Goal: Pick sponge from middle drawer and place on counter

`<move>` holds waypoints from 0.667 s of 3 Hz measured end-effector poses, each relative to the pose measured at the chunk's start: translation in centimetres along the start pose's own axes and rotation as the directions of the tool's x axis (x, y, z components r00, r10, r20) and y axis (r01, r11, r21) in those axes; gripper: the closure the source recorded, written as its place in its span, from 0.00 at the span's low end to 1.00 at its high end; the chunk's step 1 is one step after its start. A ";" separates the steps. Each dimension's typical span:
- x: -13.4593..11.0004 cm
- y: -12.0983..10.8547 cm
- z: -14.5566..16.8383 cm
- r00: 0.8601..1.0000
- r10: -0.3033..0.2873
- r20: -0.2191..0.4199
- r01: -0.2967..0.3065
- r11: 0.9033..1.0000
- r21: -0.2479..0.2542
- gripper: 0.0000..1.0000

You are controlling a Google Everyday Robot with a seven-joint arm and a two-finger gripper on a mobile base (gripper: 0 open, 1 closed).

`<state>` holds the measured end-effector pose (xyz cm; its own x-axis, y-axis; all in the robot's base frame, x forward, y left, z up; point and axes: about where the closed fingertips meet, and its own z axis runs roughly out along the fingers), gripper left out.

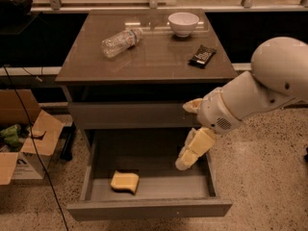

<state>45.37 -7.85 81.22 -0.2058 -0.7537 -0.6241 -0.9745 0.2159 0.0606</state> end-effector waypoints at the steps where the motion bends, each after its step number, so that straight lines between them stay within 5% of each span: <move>1: 0.0 -0.9 4.8 0.999 0.011 0.049 -0.010 1.000 -0.025 0.00; 2: 0.6 -2.2 10.4 0.994 0.015 0.107 -0.012 0.999 -0.033 0.00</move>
Offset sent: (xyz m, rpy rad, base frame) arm 0.0572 0.0858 -0.1428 0.1882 -0.0112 -0.0159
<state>48.36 -2.32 72.68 -0.2096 -0.6793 -0.7033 -0.9745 0.2043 0.0931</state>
